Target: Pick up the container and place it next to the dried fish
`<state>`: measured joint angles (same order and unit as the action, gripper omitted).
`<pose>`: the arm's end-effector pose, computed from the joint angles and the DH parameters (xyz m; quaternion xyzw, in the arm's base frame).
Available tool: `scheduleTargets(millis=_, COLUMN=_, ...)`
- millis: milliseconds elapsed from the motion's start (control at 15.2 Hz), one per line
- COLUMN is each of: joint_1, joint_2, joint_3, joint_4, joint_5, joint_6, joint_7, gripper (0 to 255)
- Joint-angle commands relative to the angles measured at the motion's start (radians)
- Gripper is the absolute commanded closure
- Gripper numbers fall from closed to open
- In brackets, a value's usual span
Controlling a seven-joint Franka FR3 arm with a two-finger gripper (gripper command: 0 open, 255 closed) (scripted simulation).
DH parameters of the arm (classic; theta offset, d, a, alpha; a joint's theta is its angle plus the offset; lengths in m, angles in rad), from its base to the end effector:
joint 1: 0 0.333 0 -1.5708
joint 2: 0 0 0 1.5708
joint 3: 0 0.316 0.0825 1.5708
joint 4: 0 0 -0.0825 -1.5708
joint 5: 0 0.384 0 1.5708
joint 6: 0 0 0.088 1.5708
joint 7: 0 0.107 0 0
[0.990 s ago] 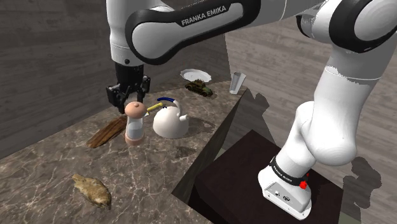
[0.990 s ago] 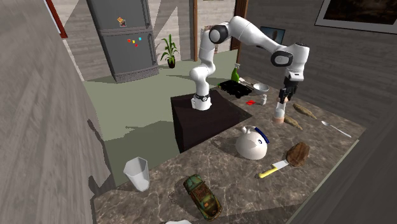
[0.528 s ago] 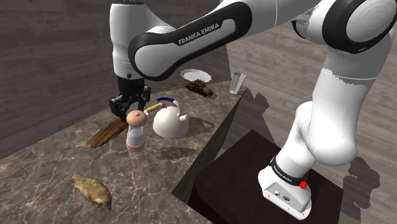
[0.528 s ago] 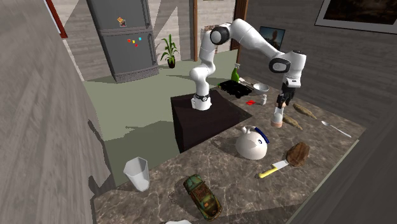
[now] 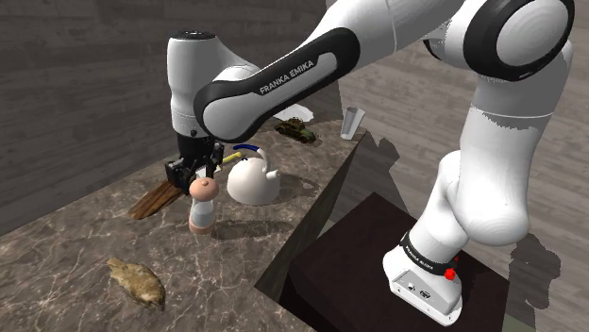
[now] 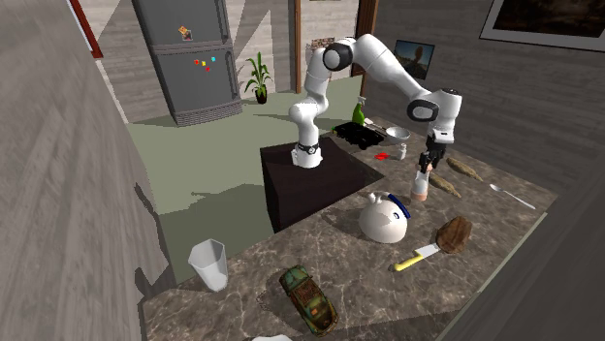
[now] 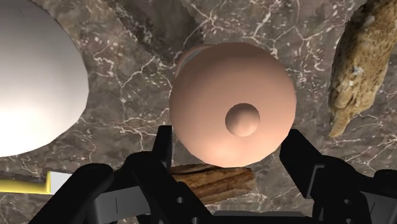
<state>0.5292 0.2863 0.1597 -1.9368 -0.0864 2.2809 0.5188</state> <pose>0.4810 0.3876 0.3457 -0.9936 -0.1080 -0.0320 0.0084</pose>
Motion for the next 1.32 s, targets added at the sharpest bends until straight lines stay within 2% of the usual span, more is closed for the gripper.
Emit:
scheduleTargets(millis=0, joint_1=0.001, joint_2=0.014, joint_3=-0.001, joint_4=-0.006, joint_5=-0.004, joint_6=0.021, joint_7=0.003, gripper=255)
scheduleTargets(millis=198, joint_1=0.002, joint_2=0.034, joint_3=-0.004, joint_4=-0.017, joint_5=-0.009, joint_6=0.051, joint_7=0.007, gripper=255)
scheduleTargets(millis=726, joint_1=0.003, joint_2=0.034, joint_3=-0.004, joint_4=-0.017, joint_5=-0.010, joint_6=0.051, joint_7=0.007, gripper=255)
scheduleTargets(millis=792, joint_1=0.003, joint_2=0.034, joint_3=-0.004, joint_4=-0.017, joint_5=-0.010, joint_6=0.051, joint_7=0.007, gripper=0)
scheduleTargets(millis=1122, joint_1=0.003, joint_2=0.034, joint_3=-0.004, joint_4=-0.017, joint_5=-0.010, joint_6=0.051, joint_7=0.007, gripper=0)
scheduleTargets(millis=1254, joint_1=0.000, joint_2=-0.007, joint_3=0.001, joint_4=-0.003, joint_5=0.001, joint_6=-0.004, joint_7=0.000, gripper=0)
